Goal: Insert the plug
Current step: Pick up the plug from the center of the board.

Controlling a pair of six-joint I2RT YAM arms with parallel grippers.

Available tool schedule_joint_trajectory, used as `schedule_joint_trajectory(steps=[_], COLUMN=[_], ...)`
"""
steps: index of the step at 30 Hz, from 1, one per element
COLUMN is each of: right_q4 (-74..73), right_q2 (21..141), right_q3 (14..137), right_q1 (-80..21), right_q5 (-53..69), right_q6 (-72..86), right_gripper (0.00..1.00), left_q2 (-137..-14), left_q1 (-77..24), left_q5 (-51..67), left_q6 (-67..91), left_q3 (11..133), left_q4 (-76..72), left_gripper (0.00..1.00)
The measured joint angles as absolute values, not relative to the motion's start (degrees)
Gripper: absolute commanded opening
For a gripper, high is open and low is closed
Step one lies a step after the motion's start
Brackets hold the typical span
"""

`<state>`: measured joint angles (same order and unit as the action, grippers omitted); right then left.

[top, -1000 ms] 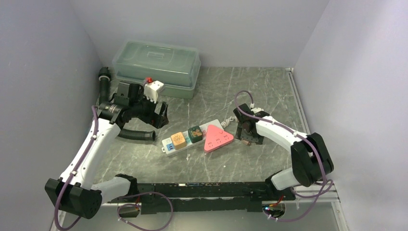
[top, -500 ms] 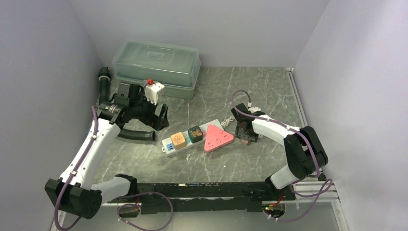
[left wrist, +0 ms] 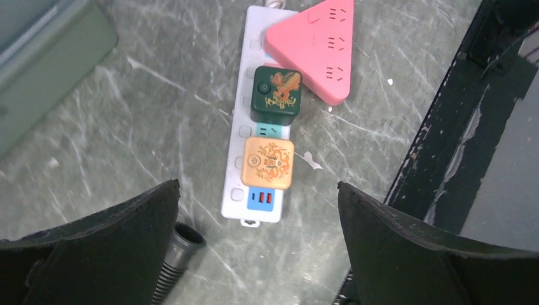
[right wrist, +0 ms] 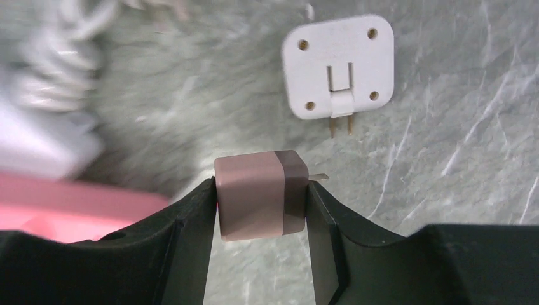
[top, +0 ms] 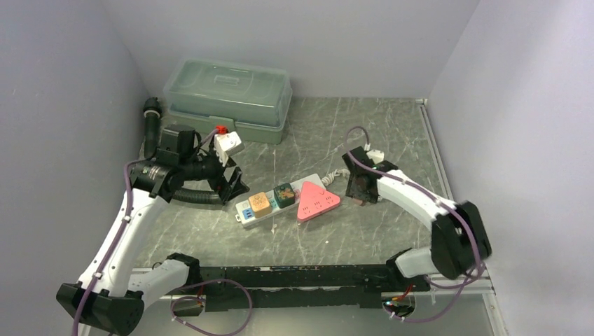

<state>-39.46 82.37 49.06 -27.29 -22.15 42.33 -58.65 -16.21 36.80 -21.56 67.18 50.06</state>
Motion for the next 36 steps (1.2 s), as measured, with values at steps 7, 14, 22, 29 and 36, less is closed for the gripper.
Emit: schedule_joint_trajectory(steps=[7, 14, 22, 29, 36], right_q4=[-40.84, -32.71, -24.53, -19.49, -18.72], right_q2=[66.72, 66.35, 78.98, 83.31, 87.44], right_q3=[59.7, 70.65, 79.26, 79.61, 86.06], right_q1=[-27.03, -30.35, -41.58, -42.63, -46.78], right_q5=[-5.1, 25.74, 41.6, 48.84, 54.87], right_q6=[33.5, 27.03, 25.71, 27.24, 26.22], right_gripper=[0.31, 0.32, 0.32, 0.33, 0.34], left_q2=[-56.71, -54.61, -54.17, -48.47, -48.29], left_q1=[-16.21, -16.91, -20.86, -22.7, -22.98], left_q5=[44.27, 52.99, 56.64, 57.1, 58.87], left_q6=[-35.68, -47.99, -52.62, -56.99, -60.9], left_q3=[64.73, 64.38, 64.73, 61.93, 62.04], left_q4=[45.25, 41.78, 39.55, 37.41, 40.36], left_gripper=[0.99, 0.99, 0.99, 0.94, 0.72])
